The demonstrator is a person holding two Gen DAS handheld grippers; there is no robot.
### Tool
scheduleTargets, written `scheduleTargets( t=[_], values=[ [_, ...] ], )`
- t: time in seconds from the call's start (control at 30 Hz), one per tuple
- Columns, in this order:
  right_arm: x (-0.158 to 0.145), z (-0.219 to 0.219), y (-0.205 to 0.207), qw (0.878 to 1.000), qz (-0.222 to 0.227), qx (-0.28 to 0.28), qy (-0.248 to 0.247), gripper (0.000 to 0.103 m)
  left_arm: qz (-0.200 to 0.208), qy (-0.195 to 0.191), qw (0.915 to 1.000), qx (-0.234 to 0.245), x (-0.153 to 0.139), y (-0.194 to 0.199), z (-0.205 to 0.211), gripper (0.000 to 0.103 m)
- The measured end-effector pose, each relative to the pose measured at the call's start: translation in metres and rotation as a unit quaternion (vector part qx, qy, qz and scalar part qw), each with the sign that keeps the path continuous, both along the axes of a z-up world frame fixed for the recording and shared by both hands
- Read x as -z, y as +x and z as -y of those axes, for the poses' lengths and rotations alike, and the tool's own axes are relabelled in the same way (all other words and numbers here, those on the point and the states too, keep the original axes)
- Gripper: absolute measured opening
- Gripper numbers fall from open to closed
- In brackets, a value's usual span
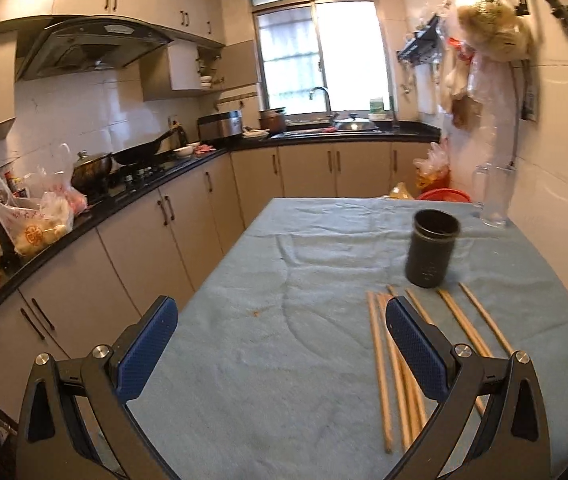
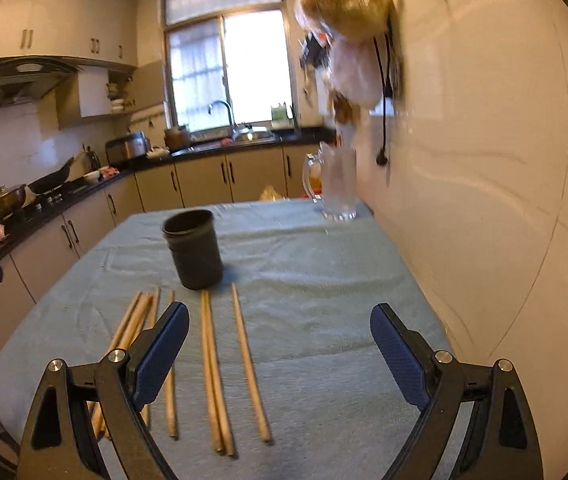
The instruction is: Organize utensils
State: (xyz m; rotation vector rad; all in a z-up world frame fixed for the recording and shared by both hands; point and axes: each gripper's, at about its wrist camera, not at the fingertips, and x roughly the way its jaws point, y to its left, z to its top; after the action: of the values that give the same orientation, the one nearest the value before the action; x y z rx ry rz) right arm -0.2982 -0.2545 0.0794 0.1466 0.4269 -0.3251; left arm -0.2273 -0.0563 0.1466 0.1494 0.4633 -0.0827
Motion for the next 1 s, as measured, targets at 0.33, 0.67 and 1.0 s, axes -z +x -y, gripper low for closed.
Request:
scheduleTargets(
  t=[0.33,0.67,1.0],
  values=[
    [-0.007,-0.025,-0.015,0.999,0.014,-0.009,-0.03,0.095,-0.018,0.005,0.9988,0.044,0.003,-0.022,0.009,0.103],
    [-0.004,-0.024,-0.019,1.0,0.015,-0.007,-0.022,0.095,-0.043,-0.005,0.9979,0.049,0.009,-0.018,0.007,0.103],
    [0.003,-0.016,-0.009,1.0,0.0,-0.006,-0.007,0.095,-0.07,-0.006,0.9961,0.053,0.02,-0.006,0.012,0.103]
  ],
)
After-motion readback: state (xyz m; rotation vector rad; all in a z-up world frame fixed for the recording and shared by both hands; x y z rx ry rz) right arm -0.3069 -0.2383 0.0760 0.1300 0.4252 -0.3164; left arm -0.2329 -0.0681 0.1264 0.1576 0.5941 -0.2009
